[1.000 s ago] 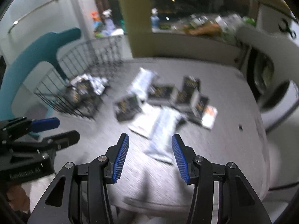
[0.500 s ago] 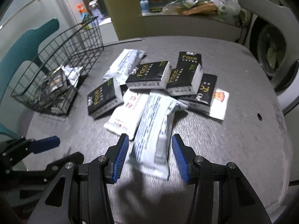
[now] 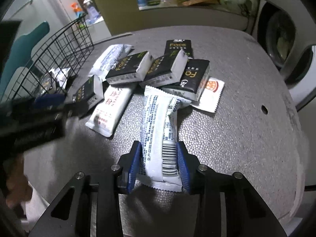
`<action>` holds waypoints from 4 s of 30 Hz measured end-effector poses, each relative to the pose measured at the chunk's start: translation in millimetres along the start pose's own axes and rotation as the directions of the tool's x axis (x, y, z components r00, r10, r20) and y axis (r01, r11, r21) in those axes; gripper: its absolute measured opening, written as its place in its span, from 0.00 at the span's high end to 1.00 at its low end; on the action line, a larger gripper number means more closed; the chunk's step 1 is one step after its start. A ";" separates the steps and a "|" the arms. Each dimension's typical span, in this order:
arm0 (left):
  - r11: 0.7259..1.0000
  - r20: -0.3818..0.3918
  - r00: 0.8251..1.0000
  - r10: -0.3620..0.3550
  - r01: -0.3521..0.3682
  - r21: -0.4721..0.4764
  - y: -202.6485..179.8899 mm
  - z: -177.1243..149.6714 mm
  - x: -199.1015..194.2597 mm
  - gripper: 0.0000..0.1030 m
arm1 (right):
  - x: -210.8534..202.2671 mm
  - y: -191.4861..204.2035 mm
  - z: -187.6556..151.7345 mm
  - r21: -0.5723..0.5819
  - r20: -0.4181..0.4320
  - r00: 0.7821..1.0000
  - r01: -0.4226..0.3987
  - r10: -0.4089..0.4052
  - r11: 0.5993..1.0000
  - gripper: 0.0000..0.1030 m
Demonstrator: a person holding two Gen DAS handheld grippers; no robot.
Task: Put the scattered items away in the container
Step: 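Grasp a long white wet-wipe pack with the right tool, then grasp a black Face pack with the left tool while the right tool holds the wipe pack, then carry both packs over the wire basket and open both tools to drop them, then grasp a black Face pack from the table with the right tool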
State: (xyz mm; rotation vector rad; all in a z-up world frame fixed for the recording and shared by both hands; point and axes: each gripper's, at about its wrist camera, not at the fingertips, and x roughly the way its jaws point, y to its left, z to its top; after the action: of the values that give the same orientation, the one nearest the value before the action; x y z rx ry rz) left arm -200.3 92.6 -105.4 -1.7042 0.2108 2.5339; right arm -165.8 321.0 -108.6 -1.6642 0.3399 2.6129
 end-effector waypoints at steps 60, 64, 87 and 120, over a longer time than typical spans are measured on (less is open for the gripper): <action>0.989 0.042 0.988 -0.148 0.149 -0.006 15.9 -15.5 -21.3 0.51 | -34.8 16.3 -13.2 0.004 0.078 0.996 0.031 -0.032 0.999 0.64; 0.978 0.144 0.970 -0.197 0.205 -0.043 30.5 -11.9 -82.4 0.51 | -77.5 41.3 11.5 -0.029 0.179 0.984 -0.017 0.022 0.999 0.64; 0.927 0.067 0.995 0.076 -0.046 -0.372 231.0 -1.7 -84.0 0.43 | -2.5 242.1 103.6 -0.277 0.117 0.972 -0.165 0.204 0.947 0.63; 0.996 -0.013 0.997 -0.072 0.071 -0.048 -15.4 36.4 -11.4 0.39 | -12.1 -14.4 61.7 0.105 0.155 0.984 0.074 -0.090 0.992 0.63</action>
State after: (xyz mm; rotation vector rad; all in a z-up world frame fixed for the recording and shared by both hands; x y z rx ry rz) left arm -227.1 113.7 -82.3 -1.7150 0.0903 2.4954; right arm -213.7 348.4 -75.1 -1.3982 0.3788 2.6009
